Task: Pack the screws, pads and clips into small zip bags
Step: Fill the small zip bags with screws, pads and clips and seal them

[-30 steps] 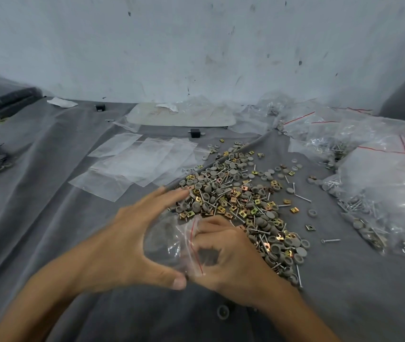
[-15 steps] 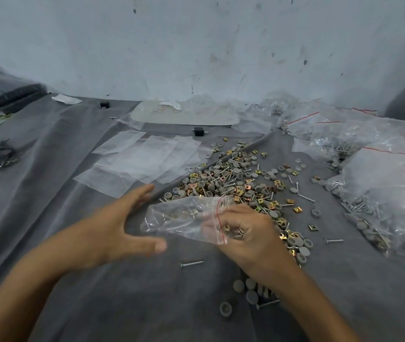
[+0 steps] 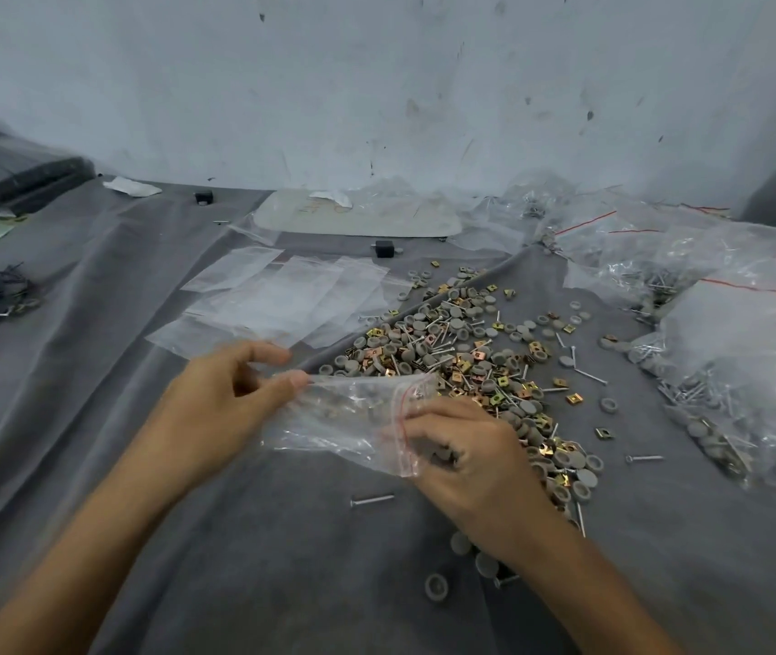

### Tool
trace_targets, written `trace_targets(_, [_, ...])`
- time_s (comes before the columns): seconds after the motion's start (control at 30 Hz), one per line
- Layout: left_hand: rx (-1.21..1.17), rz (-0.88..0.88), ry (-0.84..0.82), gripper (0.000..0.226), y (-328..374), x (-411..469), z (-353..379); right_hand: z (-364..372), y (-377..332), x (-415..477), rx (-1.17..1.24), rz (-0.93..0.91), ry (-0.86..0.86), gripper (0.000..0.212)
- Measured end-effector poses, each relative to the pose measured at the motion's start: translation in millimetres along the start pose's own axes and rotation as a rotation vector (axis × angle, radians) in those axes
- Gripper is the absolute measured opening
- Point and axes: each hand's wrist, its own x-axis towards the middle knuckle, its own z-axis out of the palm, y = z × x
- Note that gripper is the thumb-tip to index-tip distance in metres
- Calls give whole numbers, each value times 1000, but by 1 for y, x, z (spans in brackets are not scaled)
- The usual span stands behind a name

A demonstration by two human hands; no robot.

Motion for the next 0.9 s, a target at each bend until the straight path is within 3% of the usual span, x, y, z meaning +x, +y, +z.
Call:
trace_targets(0.07, [202,178,10,67,-1,-1,-7,3,-2,-1,-2,19,-65,25])
trace_targets(0.17, [140,350,-349,88,5,-11,-8,10,-7,-1,-3,0,-125,26])
trace_targets(0.23, [175,391,-459,101,7,-18,3,14,-9,-1,-31,-41,-150,27])
trace_targets(0.53, [87,446,-433,86,8,-19,19,14,-9,1,-40,-65,-239,21])
trace_targets(0.7, [138,465,-416,102,10,-21,24,14,-7,2,-3,-23,-209,17])
trace_targets(0.9, [46,470,-443,84,16,-21,23,11,-7,3,-45,-25,-287,16])
